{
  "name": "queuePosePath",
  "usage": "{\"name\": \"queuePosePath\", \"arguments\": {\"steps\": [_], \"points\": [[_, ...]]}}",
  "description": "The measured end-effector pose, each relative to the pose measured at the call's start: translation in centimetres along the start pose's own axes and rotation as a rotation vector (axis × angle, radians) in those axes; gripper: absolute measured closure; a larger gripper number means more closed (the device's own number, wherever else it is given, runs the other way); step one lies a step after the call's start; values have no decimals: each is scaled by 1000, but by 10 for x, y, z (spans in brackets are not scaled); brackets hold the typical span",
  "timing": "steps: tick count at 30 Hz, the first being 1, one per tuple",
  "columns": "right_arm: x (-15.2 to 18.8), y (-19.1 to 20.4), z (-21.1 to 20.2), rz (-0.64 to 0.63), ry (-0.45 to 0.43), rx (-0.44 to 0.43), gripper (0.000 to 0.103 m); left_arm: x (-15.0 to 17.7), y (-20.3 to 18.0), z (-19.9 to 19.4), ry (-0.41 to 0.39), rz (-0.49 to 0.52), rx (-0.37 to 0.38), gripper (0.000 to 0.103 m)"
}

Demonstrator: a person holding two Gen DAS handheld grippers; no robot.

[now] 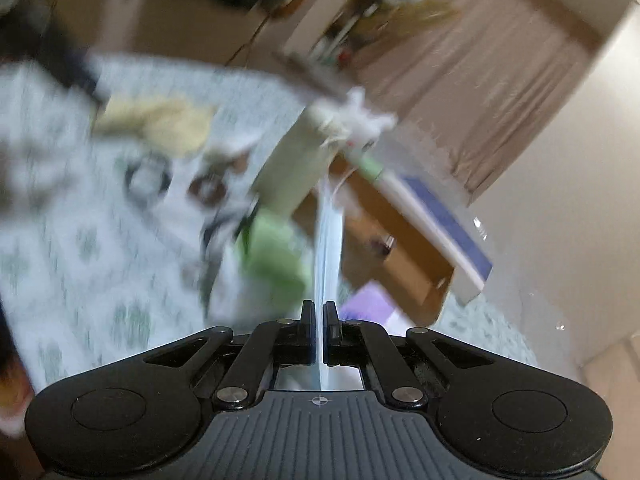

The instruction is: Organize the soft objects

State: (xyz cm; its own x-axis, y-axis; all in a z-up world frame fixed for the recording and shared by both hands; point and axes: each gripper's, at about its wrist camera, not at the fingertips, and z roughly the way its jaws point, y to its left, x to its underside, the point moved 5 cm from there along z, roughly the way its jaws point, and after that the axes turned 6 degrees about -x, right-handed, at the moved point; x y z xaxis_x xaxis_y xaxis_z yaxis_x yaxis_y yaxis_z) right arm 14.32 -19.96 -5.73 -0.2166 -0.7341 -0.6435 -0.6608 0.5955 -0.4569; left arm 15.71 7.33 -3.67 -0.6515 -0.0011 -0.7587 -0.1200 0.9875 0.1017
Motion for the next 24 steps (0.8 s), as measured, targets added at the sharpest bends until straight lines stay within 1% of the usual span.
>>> {"name": "queuePosePath", "arguments": {"steps": [1, 3, 4, 6, 7, 8, 9, 10, 11, 13, 15, 17, 18, 19, 20, 22, 24], "points": [[8, 4, 7, 15, 32, -7, 102, 0, 0, 0, 1, 1, 0, 61], [21, 6, 16, 115, 69, -40, 100, 2, 0, 0, 6, 5, -1, 61], [27, 3, 19, 194, 73, -55, 99, 3, 0, 1, 9, 6, -2, 61], [34, -5, 19, 388, 52, -90, 94, 5, 1, 3, 17, 5, -6, 61], [40, -9, 18, 521, 28, -120, 89, 6, 1, 5, 23, 4, -5, 61], [43, -12, 17, 630, 8, -152, 82, 7, 1, 7, 27, 4, -5, 61], [48, -14, 18, 726, -3, -187, 77, 8, 0, 9, 32, 3, -3, 61], [52, -15, 20, 787, -5, -206, 69, 9, -1, 10, 36, 4, -1, 61], [53, -16, 22, 807, -4, -195, 65, 10, -2, 11, 39, 5, 1, 61], [51, -19, 26, 764, 6, -142, 63, 12, -3, 14, 46, 12, 6, 61], [50, -21, 29, 718, 13, -114, 57, 14, -5, 17, 54, 16, 5, 61], [49, -24, 30, 670, 3, -97, 47, 16, -5, 21, 64, 12, 5, 61], [48, -26, 32, 636, -2, -84, 44, 16, -6, 23, 68, 11, 6, 61], [47, -26, 35, 594, -9, -70, 37, 17, -7, 25, 73, 12, 7, 61], [48, -26, 35, 559, -12, -62, 32, 18, -8, 26, 76, 15, 8, 61], [48, -26, 45, 498, -8, -63, 31, 19, -11, 29, 82, 23, 14, 61], [49, -25, 54, 452, 15, -76, 31, 19, -13, 32, 87, 28, 15, 61]]}}
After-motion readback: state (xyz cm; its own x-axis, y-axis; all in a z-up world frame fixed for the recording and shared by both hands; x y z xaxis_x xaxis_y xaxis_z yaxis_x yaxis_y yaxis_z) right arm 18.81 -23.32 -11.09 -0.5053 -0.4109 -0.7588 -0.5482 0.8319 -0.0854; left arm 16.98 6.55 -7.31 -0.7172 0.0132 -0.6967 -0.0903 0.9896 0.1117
